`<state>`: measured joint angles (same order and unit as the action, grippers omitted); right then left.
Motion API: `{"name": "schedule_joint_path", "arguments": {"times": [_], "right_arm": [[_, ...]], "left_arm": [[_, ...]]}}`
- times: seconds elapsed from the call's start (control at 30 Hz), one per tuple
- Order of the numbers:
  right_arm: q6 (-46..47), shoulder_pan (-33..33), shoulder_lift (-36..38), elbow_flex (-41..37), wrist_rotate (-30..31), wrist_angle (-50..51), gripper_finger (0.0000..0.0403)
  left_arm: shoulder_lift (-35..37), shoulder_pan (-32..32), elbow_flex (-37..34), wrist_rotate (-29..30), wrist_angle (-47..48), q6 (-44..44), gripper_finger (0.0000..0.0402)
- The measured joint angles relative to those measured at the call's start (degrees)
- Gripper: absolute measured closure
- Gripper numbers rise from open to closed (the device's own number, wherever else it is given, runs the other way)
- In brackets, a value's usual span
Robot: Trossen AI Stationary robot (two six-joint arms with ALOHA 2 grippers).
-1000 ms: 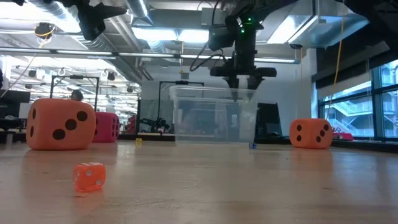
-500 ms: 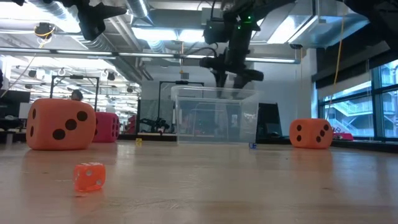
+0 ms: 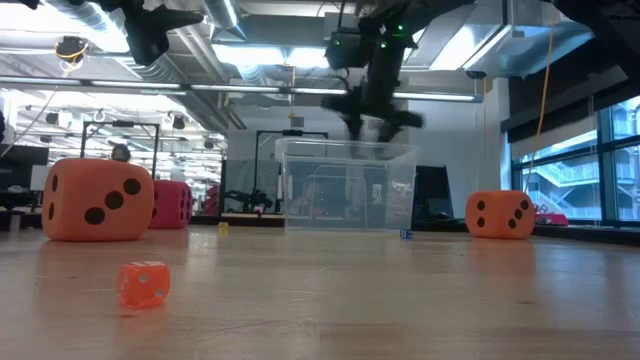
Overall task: Pick & Place Dice
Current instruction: Put the small green dice into the transparent bin
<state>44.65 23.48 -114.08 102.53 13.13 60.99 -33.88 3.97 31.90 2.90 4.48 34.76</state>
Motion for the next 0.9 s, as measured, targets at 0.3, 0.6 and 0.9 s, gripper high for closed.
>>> {"name": "schedule_joint_path", "arguments": {"times": [0.3,0.6,0.9], "right_arm": [[-9.1,0.3,-0.1,-0.2,-6.9,-3.6,0.0218],[-5.8,-0.1,0.0,-0.1,-3.4,-2.9,0.0238],[-12.2,0.6,-0.1,-0.1,-11.9,-4.7,0.0243]], "left_arm": [[0.0,0.0,0.0,0.1,0.0,-0.8,0.0148],[0.0,0.0,0.0,0.1,0.0,-0.9,0.0148],[0.0,0.0,0.0,0.8,-0.2,-0.9,0.0148]]}}
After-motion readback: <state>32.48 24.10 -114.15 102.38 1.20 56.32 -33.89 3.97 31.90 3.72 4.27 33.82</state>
